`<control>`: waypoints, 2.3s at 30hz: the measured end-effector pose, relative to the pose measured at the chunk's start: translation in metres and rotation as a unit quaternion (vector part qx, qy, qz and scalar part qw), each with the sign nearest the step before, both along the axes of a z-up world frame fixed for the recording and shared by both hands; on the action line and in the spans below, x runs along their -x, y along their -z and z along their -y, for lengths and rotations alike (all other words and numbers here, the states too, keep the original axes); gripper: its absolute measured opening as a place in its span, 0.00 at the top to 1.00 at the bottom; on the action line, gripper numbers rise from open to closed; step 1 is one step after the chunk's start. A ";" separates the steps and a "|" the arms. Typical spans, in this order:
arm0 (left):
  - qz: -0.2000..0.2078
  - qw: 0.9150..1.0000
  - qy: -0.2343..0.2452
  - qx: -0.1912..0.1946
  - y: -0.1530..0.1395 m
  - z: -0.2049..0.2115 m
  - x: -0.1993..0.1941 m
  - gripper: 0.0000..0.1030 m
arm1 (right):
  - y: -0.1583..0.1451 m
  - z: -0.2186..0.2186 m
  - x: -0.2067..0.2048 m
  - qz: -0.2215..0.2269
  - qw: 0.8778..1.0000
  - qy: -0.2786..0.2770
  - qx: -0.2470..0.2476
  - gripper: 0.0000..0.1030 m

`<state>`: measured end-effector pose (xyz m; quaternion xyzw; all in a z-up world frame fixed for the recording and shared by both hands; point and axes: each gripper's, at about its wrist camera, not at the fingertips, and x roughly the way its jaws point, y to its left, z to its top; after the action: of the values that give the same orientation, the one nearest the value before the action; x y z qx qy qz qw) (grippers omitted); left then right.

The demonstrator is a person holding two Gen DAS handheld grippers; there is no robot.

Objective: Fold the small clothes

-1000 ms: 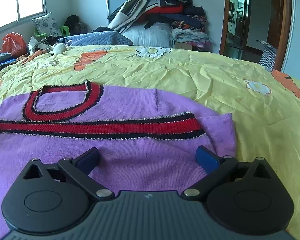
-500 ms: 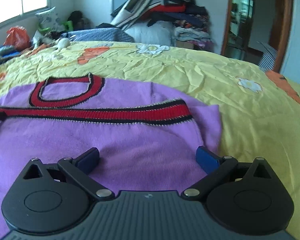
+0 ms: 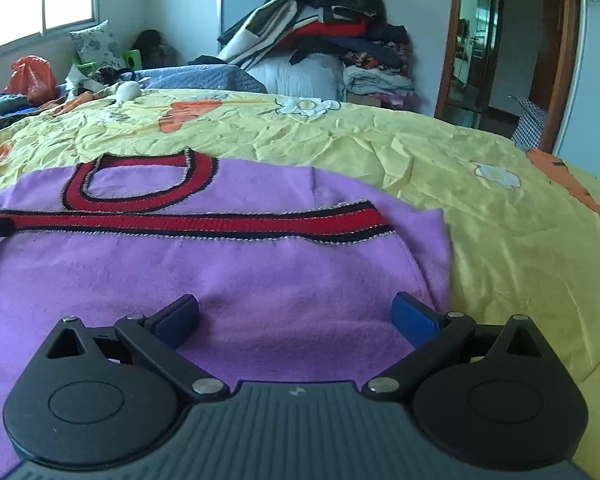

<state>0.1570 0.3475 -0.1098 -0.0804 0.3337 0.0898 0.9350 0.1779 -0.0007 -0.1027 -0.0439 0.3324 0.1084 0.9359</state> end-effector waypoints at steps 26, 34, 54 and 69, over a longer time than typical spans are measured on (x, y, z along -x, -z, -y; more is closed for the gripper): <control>-0.002 1.000 0.000 -0.003 0.000 0.002 -0.001 0.00 | -0.026 -0.002 0.059 -0.025 0.998 0.008 -0.049 0.00; 0.025 0.998 0.023 0.047 -0.010 -0.016 0.021 0.00 | -0.025 -0.068 0.110 -0.043 0.994 -0.079 -0.057 0.00; -0.084 0.915 0.095 0.382 -0.003 -0.161 -0.002 0.00 | -0.017 -0.200 0.186 0.019 0.965 -0.259 0.033 0.00; -0.156 0.921 0.090 0.346 0.001 -0.174 -0.020 0.88 | -0.016 -0.275 0.238 0.121 0.906 -0.373 0.160 0.11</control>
<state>0.1774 0.5211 -0.1103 -0.3531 0.4916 -0.1047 0.7891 -0.0605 0.2740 -0.0867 -0.3264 0.1892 0.3892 0.8404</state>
